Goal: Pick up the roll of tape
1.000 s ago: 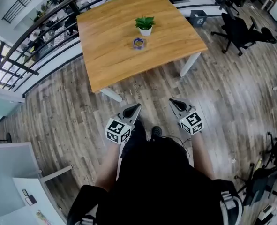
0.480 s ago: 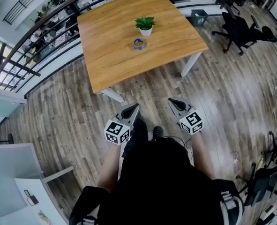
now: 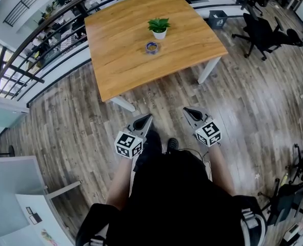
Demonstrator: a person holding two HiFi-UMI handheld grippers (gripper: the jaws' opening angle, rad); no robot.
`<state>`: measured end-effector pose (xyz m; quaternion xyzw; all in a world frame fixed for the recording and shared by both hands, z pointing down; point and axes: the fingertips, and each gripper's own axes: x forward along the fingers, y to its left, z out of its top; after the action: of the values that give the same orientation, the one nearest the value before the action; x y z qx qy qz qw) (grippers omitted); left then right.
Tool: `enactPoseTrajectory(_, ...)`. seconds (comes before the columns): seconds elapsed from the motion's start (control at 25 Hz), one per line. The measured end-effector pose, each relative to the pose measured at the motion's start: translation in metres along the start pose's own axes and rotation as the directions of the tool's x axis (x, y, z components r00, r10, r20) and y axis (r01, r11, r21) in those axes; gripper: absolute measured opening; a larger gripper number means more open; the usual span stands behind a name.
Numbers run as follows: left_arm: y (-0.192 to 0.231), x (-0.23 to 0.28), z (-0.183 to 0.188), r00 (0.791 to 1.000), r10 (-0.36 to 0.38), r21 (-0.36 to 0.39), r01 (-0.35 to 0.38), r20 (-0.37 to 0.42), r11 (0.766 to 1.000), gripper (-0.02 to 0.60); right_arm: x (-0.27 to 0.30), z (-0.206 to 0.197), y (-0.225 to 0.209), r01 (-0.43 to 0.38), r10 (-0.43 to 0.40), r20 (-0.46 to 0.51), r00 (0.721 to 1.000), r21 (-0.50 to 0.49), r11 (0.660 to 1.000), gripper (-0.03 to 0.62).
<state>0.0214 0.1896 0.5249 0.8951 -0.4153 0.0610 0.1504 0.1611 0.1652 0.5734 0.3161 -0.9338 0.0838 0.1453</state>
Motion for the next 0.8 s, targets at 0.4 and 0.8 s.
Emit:
enactPoseTrajectory(0.4,-0.005,0.0,0.01,0.999,0.001,0.057,-0.004,0.05,0.998,0.025,-0.001,-0.003,0.007,-0.022,0.022,-0.007,1.0,-0.013,1.0,0.038)
enactPoseTrajectory(0.8,-0.01,0.003,0.009,0.999,-0.026,0.057,0.024,0.044,0.998,0.026,-0.001,0.003,0.002,-0.007,0.007,0.014,1.0,-0.018,1.0,0.112)
